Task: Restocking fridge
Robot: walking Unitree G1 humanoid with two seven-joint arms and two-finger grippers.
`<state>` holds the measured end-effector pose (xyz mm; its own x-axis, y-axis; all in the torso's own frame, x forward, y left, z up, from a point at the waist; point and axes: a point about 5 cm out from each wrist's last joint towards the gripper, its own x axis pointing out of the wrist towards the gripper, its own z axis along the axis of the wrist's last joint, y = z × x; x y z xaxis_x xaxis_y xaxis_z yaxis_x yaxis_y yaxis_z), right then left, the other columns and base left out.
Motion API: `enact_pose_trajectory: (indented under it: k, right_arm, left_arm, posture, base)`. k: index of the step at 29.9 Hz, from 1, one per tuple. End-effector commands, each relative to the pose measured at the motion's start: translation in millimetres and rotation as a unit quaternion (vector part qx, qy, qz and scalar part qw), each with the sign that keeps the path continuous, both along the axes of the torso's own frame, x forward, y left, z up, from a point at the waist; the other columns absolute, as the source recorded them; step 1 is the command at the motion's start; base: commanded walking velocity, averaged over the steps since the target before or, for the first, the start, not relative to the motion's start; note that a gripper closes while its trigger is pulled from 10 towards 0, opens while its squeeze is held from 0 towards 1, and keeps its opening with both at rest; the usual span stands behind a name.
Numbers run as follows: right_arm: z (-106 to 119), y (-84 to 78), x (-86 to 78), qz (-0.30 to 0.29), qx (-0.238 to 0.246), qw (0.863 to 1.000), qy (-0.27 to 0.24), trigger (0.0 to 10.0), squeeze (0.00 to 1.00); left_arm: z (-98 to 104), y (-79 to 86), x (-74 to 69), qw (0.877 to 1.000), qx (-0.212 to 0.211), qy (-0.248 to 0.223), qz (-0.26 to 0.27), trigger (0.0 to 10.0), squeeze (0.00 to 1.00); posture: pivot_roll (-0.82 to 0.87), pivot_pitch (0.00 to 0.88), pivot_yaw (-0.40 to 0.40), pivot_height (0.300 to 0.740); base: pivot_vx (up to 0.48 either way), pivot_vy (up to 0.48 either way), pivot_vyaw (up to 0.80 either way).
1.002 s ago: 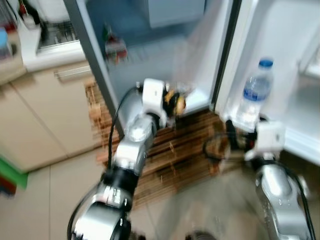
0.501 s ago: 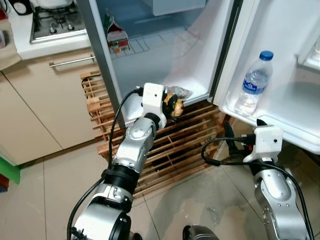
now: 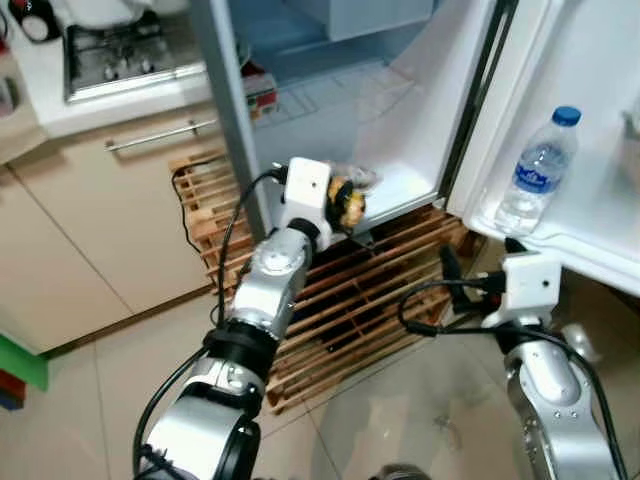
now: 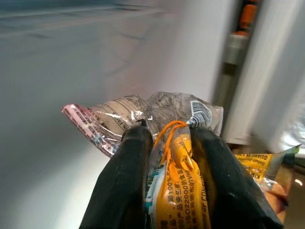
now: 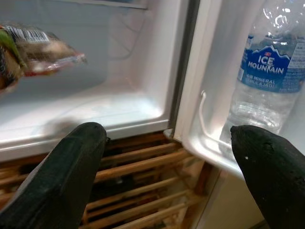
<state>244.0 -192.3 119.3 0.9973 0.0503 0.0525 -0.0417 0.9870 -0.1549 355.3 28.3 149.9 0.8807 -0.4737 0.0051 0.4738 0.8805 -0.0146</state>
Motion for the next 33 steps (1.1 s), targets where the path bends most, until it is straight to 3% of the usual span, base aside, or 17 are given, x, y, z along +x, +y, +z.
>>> enact_pose_trajectory:
  k: [1,7,16,25,33]
  right_arm:
    - [2.7,4.6,1.8,0.010,0.005,1.000,-0.006,10.0,0.00]
    - [1.9,5.3,2.0,0.010,0.006,1.000,-0.004,10.0,0.00]
    - [1.3,5.5,2.7,0.010,0.006,1.000,-0.004,10.0,0.00]
    - [0.5,6.0,2.2,0.013,0.007,1.000,-0.003,10.0,0.00]
    - [-0.2,6.7,-0.7,0.016,0.007,1.000,0.000,10.0,0.00]
  left_arm:
    - [9.4,4.9,4.1,1.000,-0.005,-0.020,0.005,10.0,0.00]
    - [8.3,3.7,3.3,1.000,0.002,-0.024,-0.001,10.0,0.00]
    - [7.7,6.9,6.0,1.000,-0.008,-0.015,0.013,10.0,0.00]
    - [5.8,17.0,12.8,0.998,-0.005,-0.003,0.056,10.0,0.00]
    - [0.4,13.3,15.6,0.998,-0.004,0.015,0.057,10.0,0.00]
  posture:
    - [-0.28,0.089,0.049,0.740]
    - [-0.28,0.089,0.051,0.740]
    - [-0.28,0.088,0.051,0.740]
    - [-0.28,0.090,0.049,0.740]
    - [-0.27,0.101,0.048,0.740]
  base:
    - [0.000,0.000,0.00]
    - [0.000,-0.360,0.00]
    - [0.272,-0.389,0.00]
    - [0.100,0.000,0.00]
    - [0.000,0.000,0.00]
